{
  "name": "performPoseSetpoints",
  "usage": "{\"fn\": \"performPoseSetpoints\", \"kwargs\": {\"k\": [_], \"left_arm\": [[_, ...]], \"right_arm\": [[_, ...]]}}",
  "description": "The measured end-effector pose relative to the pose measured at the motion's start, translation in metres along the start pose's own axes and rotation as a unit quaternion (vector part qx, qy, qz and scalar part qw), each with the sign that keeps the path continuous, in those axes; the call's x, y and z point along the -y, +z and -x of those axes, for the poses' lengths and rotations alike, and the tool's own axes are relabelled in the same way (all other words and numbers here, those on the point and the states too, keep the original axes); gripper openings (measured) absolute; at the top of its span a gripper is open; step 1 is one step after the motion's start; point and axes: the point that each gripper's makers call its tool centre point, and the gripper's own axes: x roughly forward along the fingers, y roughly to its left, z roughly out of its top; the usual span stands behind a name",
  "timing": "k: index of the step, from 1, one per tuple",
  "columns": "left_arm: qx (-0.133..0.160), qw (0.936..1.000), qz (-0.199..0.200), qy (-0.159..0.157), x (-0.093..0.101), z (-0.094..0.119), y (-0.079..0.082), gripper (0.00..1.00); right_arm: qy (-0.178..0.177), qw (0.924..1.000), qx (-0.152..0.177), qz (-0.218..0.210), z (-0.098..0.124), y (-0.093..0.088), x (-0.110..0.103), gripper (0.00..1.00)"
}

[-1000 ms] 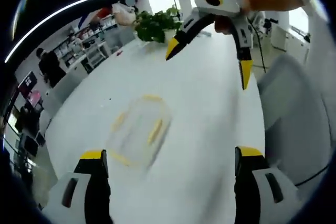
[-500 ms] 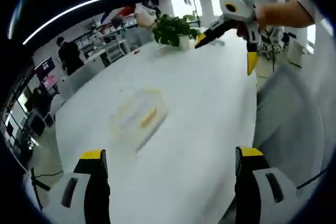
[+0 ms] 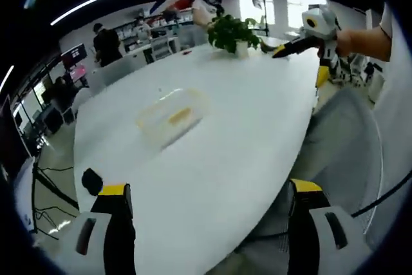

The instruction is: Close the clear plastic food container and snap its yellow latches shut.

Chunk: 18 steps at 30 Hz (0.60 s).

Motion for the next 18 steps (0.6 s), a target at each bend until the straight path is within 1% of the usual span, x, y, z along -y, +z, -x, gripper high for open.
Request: {"fn": "performPoseSetpoints", "kwargs": {"k": [1,3,4,5,8,10,11,13,18], "left_arm": [[0.003,1.0,0.005,0.002,0.003,0.002,-0.002,0.97],[0.005,0.9999,0.016,0.002,0.009,0.004,-0.005,0.98],[0.009,0.9997,0.023,0.007,0.01,0.006,-0.006,0.98],[0.016,0.9993,0.032,0.012,0.01,0.008,-0.006,0.98],[0.021,0.9985,0.046,0.023,0.009,0.011,-0.009,0.97],[0.025,0.998,0.054,0.023,0.012,0.013,-0.01,0.97],[0.025,0.9977,0.059,0.023,0.013,0.014,-0.012,0.97],[0.023,0.9977,0.058,0.027,0.014,0.014,-0.016,0.97],[0.019,0.9974,0.063,0.027,0.015,0.013,-0.019,0.96]], "right_arm": [[-0.006,1.0,0.005,-0.004,0.003,-0.003,0.001,0.99],[-0.013,0.9995,0.011,-0.025,0.009,-0.011,0.0,0.99],[-0.014,0.999,0.013,-0.04,0.013,-0.016,-0.002,0.99],[-0.016,0.9988,0.016,-0.044,0.015,-0.018,-0.003,0.99],[-0.021,0.9983,0.024,-0.048,0.024,-0.023,-0.009,0.99],[-0.023,0.998,0.024,-0.053,0.028,-0.026,-0.013,0.99],[-0.026,0.9975,0.03,-0.059,0.03,-0.025,-0.015,0.99],[-0.024,0.9974,0.026,-0.062,0.031,-0.029,-0.018,0.99],[-0.027,0.997,0.023,-0.069,0.031,-0.035,-0.018,0.99]]}}
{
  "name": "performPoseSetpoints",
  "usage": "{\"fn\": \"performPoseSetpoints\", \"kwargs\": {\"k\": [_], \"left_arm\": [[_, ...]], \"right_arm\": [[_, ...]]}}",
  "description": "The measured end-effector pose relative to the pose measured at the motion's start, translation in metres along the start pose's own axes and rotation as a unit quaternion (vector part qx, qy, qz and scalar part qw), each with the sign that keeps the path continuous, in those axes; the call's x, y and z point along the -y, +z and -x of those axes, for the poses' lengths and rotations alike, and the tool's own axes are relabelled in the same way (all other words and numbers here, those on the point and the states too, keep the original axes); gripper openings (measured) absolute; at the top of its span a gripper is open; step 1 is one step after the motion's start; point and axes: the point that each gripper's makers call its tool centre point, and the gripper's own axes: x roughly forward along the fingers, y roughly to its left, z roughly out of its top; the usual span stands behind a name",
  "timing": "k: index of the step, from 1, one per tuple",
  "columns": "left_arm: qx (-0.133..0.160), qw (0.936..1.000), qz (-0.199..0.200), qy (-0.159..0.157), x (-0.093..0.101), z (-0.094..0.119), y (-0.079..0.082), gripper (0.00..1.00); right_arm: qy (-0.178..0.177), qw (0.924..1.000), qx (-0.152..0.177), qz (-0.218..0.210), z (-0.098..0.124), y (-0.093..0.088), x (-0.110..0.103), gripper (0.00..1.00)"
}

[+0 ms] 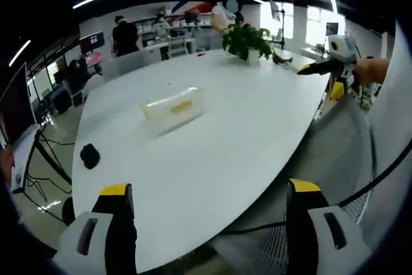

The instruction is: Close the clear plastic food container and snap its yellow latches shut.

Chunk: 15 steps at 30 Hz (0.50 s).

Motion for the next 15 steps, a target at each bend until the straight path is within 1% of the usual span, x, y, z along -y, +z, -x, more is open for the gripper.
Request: {"fn": "performPoseSetpoints", "kwargs": {"k": [8,15], "left_arm": [[0.0,1.0,0.007,0.001,0.0,0.003,-0.002,0.96],[-0.003,0.9999,0.013,0.001,0.0,0.004,-0.011,0.95]], "right_arm": [[-0.001,1.0,-0.006,-0.005,0.001,-0.006,-0.002,0.99],[0.002,0.9999,-0.007,-0.007,0.002,-0.01,-0.005,0.99]]}}
